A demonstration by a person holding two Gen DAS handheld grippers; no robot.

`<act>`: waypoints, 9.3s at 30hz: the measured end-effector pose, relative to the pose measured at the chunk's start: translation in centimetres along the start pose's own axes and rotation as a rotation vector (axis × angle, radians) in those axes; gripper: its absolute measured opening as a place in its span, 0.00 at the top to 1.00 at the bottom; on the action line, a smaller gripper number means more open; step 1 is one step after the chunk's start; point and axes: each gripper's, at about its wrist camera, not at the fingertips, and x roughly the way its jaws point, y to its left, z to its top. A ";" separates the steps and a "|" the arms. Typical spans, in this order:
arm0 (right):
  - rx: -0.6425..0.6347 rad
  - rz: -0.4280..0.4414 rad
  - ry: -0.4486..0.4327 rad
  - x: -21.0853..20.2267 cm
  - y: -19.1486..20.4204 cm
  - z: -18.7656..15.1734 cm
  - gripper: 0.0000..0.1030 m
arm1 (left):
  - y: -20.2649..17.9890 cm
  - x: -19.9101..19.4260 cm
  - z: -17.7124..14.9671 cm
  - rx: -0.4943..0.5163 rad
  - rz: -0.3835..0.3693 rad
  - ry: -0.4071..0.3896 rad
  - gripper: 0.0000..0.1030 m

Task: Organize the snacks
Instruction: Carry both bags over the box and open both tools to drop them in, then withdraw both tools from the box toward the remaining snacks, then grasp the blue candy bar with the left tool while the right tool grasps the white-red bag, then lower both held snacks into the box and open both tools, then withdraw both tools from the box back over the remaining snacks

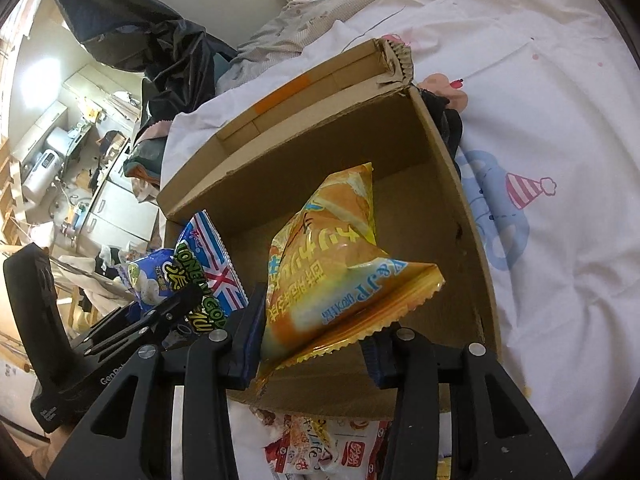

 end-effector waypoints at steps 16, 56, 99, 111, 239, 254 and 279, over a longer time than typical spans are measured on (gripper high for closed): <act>-0.120 -0.119 -0.071 -0.4 1.9 0.0 0.13 | 0.0 -0.8 -0.2 -0.014 -0.008 -0.014 0.08; -0.130 -0.093 -0.110 -6.9 2.4 -2.7 0.13 | 4.6 -6.7 -4.6 -0.147 -0.037 -0.089 0.06; 0.139 -0.125 0.025 -8.1 -4.3 -9.1 0.13 | 5.8 -1.1 -16.1 -0.265 -0.002 0.371 0.87; 0.090 -0.072 0.284 0.6 -1.3 -9.2 0.24 | 5.4 -3.9 -14.5 -0.285 -0.062 0.279 0.87; -0.211 -0.205 -0.137 -3.9 2.9 -0.8 0.17 | -0.1 -3.0 -1.6 -0.056 -0.052 -0.109 0.17; -0.159 -0.164 -0.133 -7.5 2.6 -3.5 0.17 | 1.9 -6.4 -4.9 -0.095 -0.025 -0.123 0.17; -0.012 -0.199 0.003 -9.3 -2.2 -10.3 0.17 | 2.1 -6.1 -11.4 -0.167 -0.024 0.034 0.17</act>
